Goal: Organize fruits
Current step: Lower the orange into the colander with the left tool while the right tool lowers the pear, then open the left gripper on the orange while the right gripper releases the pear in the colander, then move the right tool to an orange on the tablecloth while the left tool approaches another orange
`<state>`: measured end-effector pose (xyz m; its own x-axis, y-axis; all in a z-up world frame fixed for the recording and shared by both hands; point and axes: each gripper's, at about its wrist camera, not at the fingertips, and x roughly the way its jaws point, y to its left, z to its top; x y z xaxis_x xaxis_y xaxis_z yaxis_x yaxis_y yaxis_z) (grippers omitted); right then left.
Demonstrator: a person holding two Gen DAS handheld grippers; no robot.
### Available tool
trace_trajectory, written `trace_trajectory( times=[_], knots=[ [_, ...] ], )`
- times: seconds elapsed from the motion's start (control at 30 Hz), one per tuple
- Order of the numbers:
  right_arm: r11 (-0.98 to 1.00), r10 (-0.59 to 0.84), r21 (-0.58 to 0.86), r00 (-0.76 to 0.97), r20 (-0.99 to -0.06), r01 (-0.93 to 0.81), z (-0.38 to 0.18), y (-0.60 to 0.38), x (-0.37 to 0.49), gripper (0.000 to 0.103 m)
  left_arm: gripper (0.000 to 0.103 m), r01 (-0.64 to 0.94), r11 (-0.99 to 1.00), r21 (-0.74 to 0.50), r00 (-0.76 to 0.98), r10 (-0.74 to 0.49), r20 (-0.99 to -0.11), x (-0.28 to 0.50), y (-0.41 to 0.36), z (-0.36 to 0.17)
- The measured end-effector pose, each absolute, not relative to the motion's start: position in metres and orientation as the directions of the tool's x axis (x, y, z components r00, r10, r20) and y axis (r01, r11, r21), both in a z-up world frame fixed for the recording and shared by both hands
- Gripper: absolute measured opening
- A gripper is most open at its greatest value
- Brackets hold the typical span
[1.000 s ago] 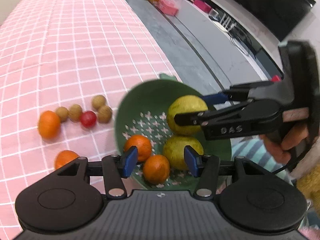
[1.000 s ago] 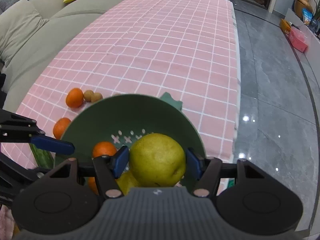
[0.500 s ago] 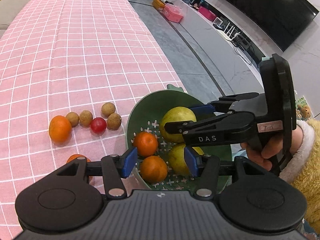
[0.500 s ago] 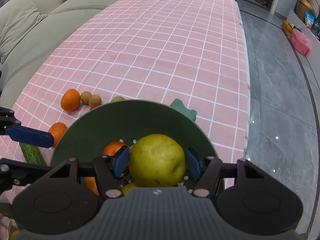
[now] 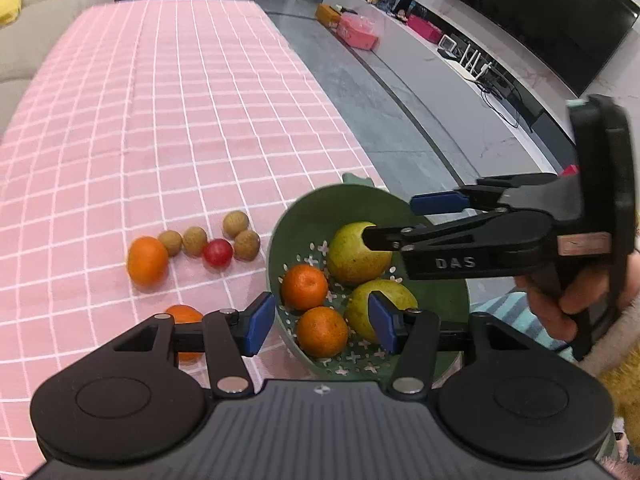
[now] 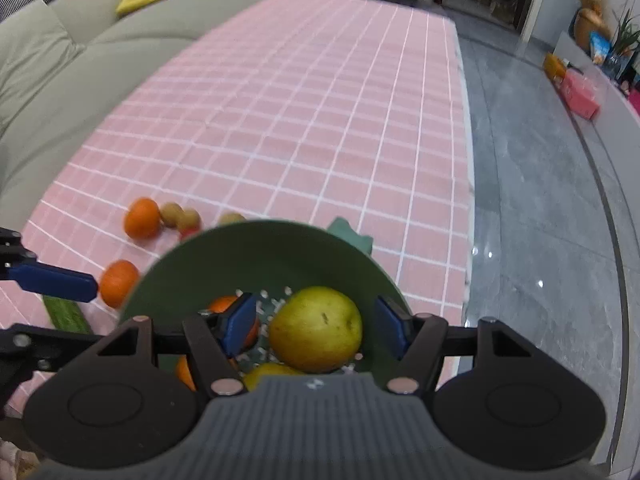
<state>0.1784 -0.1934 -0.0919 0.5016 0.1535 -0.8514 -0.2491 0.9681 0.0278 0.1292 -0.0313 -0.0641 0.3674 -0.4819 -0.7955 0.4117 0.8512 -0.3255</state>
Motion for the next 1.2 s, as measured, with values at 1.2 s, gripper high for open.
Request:
trace_trajectory(
  times=[1.2],
  knots=[
    [0.951,0.241,0.053,0.624,-0.743,-0.305,-0.077,-0.072,0.061,0.063,0.062,0.264,0.924,-0.276,0.491,-0.375,-0.787,0.054,0.083,-0.071]
  ],
)
